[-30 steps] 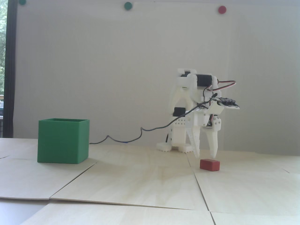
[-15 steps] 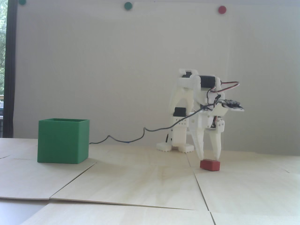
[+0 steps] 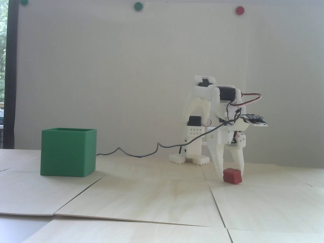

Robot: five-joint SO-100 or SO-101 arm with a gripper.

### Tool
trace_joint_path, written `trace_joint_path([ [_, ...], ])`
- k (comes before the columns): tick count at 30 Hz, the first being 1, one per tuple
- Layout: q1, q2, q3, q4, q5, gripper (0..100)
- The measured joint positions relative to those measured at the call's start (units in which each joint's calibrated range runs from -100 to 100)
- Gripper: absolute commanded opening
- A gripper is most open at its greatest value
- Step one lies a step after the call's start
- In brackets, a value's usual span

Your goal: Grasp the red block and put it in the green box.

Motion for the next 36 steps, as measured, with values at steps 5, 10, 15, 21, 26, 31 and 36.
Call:
trace_joint_path([
  [5, -0.08, 0.83, 0.00, 0.00, 0.00, 24],
  [10, -0.31, 3.07, -0.09, -2.75, 0.00, 14],
  [15, -1.30, 4.73, -1.61, -3.49, 0.00, 3],
  [21, -1.60, 5.15, -3.04, -3.58, -3.54, 3],
  [26, -0.99, 5.31, -4.57, -3.58, -5.81, 3],
  [31, -1.38, 5.73, -5.01, -3.58, -6.37, 16],
  [36, -0.99, 5.98, -6.62, -3.58, -9.14, 21],
])
